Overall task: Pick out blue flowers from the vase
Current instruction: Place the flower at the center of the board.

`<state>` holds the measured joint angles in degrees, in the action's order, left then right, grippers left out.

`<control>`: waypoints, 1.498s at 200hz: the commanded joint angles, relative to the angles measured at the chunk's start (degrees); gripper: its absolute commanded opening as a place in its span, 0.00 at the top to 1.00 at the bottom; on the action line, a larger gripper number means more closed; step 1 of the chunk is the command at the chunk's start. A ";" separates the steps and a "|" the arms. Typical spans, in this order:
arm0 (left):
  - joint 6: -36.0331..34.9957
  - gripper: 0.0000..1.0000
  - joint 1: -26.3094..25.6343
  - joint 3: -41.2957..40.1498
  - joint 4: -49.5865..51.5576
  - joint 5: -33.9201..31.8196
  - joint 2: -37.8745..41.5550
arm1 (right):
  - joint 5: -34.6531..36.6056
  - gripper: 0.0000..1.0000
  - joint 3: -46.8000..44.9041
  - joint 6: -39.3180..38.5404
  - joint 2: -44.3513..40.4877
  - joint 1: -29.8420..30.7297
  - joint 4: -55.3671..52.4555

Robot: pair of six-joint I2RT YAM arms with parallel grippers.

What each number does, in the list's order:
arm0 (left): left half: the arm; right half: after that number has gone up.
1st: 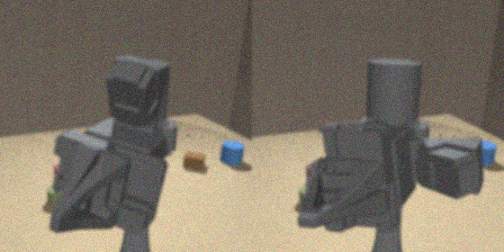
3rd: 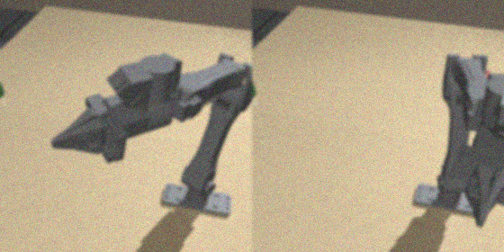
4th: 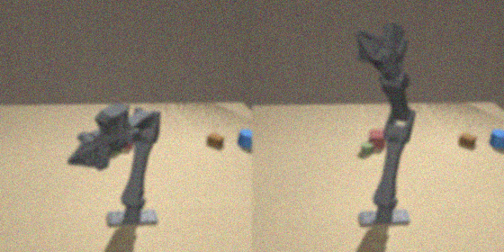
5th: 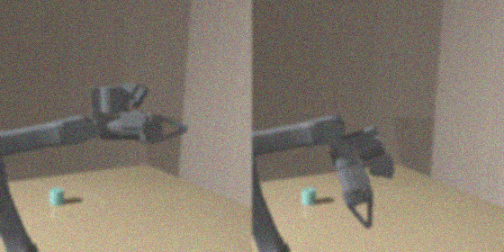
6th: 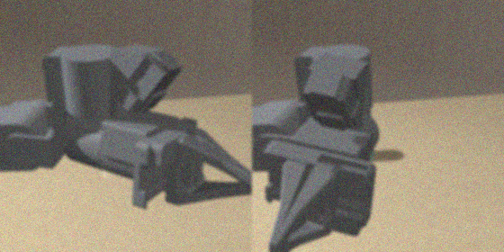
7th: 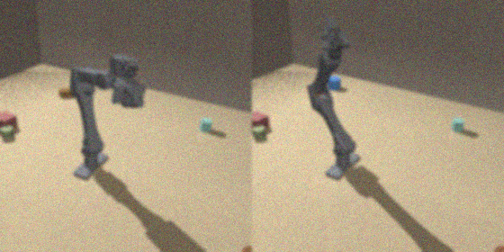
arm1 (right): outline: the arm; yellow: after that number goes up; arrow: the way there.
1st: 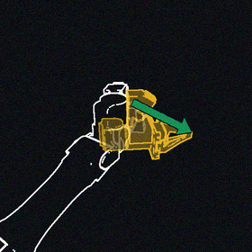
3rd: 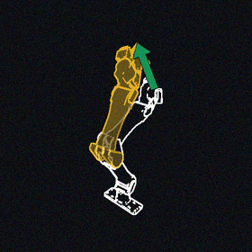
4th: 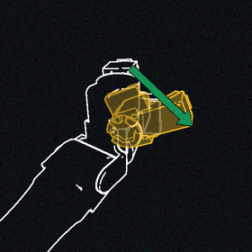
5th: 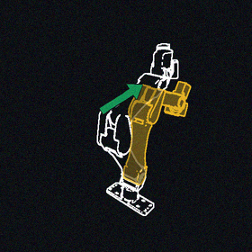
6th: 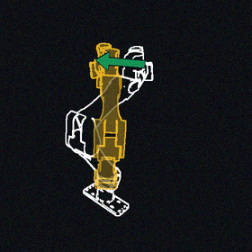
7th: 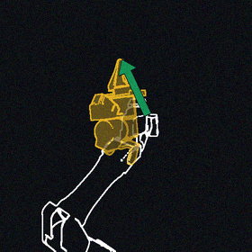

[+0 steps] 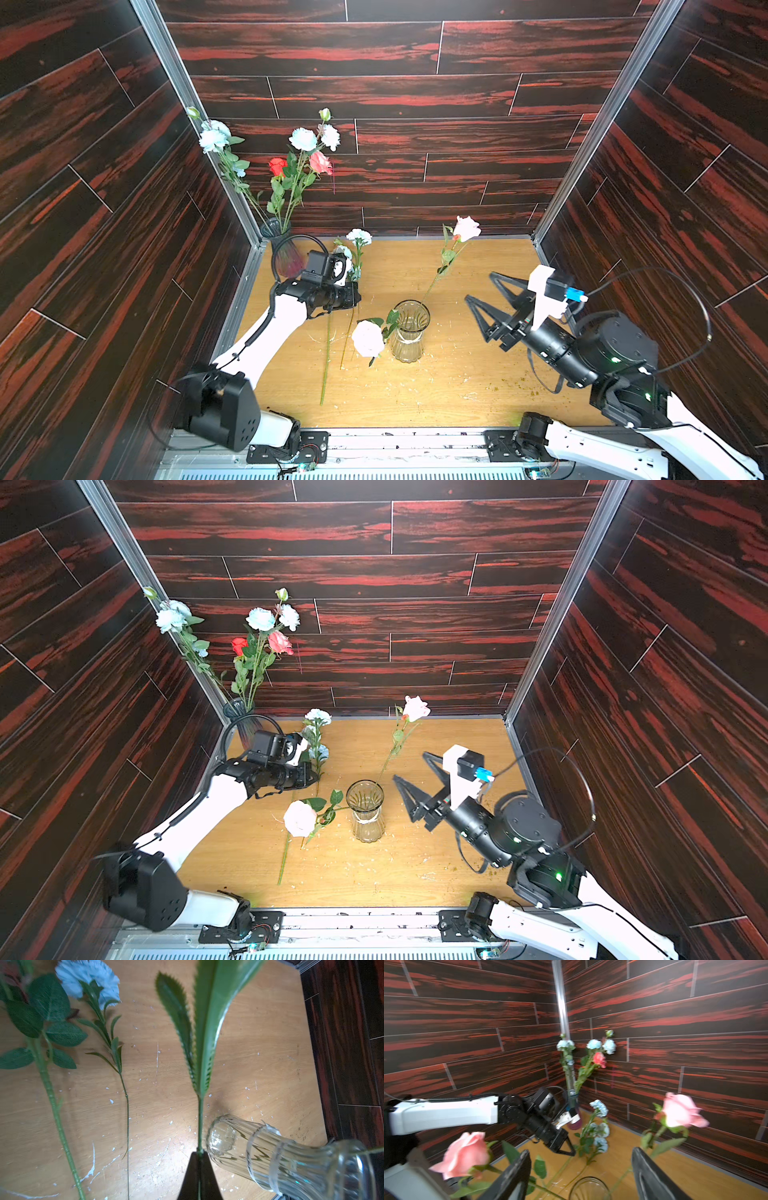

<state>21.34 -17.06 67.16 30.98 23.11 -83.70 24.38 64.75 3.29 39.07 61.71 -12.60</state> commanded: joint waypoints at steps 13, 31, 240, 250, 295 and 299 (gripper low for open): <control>4.19 1.00 -0.60 -2.88 -7.21 4.87 -5.45 | 8.01 0.21 -1.68 -3.59 -2.53 0.19 1.51; 5.25 1.00 -0.78 -2.49 -8.90 5.58 -10.03 | 9.07 0.21 -1.85 -3.99 -4.43 0.20 0.75; -0.69 0.86 -0.78 5.55 4.88 -11.83 -25.32 | 12.85 0.16 -1.21 -6.70 -2.27 0.14 -2.29; -0.69 0.78 -0.79 5.53 4.92 -11.68 -25.55 | 12.96 0.15 -1.08 -6.72 -1.90 0.14 -2.34; 0.51 0.58 -0.79 5.84 4.77 -12.64 -21.05 | 11.21 0.13 0.40 -7.55 1.37 0.13 -4.84; 0.96 0.57 -0.78 5.67 4.52 -12.92 -20.06 | 10.70 0.13 0.72 -7.67 1.95 0.17 -5.29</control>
<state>21.37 -18.22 71.50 34.00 11.79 -109.06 36.77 62.89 -3.33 38.87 61.71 -16.12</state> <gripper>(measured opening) 0.413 0.867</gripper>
